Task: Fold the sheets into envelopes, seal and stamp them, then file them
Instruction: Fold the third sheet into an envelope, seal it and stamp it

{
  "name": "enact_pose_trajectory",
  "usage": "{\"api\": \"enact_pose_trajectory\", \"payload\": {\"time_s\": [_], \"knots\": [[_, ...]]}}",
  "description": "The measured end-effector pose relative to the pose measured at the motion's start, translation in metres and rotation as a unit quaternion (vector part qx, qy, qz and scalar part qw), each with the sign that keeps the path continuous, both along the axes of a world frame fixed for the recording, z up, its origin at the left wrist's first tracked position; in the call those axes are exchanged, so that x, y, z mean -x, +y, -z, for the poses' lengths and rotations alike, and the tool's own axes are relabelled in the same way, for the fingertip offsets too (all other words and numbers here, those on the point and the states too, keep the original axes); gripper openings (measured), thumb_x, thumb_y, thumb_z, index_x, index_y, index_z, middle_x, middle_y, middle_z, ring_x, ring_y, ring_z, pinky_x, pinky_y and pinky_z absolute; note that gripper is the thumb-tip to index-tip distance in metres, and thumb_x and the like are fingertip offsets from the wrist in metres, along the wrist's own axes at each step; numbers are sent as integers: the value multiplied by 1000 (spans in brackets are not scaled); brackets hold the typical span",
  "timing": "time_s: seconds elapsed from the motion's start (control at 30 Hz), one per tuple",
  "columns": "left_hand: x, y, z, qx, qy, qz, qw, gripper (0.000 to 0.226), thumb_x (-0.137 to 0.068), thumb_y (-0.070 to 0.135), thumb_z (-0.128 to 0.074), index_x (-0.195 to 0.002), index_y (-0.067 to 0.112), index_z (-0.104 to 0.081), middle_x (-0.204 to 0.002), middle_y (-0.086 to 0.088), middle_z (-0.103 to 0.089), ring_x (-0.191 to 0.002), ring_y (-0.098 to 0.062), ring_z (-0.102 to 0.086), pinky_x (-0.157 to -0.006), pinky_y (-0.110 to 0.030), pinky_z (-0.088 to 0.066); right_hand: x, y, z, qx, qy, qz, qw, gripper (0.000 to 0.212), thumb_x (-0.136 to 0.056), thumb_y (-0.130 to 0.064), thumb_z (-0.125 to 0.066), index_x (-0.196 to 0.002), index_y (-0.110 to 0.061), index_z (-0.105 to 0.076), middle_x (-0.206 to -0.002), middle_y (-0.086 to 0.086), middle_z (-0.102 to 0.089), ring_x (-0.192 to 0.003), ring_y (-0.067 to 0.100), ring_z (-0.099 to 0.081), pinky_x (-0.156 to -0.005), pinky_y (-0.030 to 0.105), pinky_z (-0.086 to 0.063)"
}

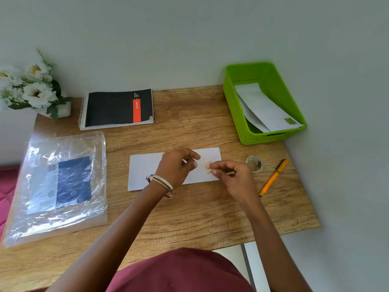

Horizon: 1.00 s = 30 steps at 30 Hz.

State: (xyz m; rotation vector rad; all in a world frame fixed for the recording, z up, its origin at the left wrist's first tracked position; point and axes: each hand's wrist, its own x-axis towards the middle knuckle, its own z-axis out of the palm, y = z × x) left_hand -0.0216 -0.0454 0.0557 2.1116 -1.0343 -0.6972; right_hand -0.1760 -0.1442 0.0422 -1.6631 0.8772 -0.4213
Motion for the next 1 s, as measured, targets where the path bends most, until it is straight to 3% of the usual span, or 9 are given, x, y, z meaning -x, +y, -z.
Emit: {"api": "enact_pose_trajectory", "payload": {"time_s": [0.1, 0.23, 0.43, 0.6, 0.7, 1.0], "knots": [[0, -16, 9, 9, -36, -1, 999, 16, -86, 14, -62, -100, 17, -68, -98, 1, -66, -76, -8, -54, -64, -16, -40, -6, -14, 9, 42, 31, 59, 997, 17, -83, -4, -69, -86, -20, -73, -90, -8, -72, -85, 5, -65, -76, 21, -50], [1, -37, 26, 9, -68, 4, 998, 19, -86, 18, -62, -104, 15, -67, -99, -5, -63, -78, -12, -54, -70, -24, -41, -21, -29, 15, 87, 73, 68, 991, 12, -84, -4, -67, -92, -10, -74, -91, 1, -72, -82, 7, -64, -77, 22, -51], [6, -53, 46, 27, -48, -72, 996, 19, -82, 19, -66, -101, 20, -70, -93, -5, -62, -83, -19, -57, -70, -23, -39, -34, -34, 27, 140, 119, 38, 982, 12, -85, -4, -65, -91, -9, -74, -91, 4, -73, -85, 18, -66, -79, 34, -53], [11, -56, 53, 43, -31, -118, 992, 19, -76, 23, -72, -95, 27, -71, -92, 2, -61, -75, -8, -49, -67, -22, -39, -35, -35, 31, 163, 125, 31, 978, 14, -85, -3, -64, -93, -8, -74, -93, 6, -74, -87, 21, -67, -82, 40, -54], [13, -55, 57, 50, -23, -130, 990, 18, -75, 22, -73, -93, 26, -72, -93, 2, -60, -81, -10, -52, -66, -23, -44, -37, -36, 33, 170, 127, 23, 977, 15, -85, -3, -62, -94, -8, -73, -93, 7, -73, -88, 24, -67, -81, 45, -53], [19, -57, 65, 39, -63, -143, 987, 15, -72, 29, -75, -87, 27, -73, -90, 2, -56, -88, -18, -53, -73, -39, -46, -43, -36, 32, 228, 178, 6, 957, 16, -86, -6, -61, -94, -12, -73, -91, 6, -73, -86, 27, -65, -76, 38, -51]]}}
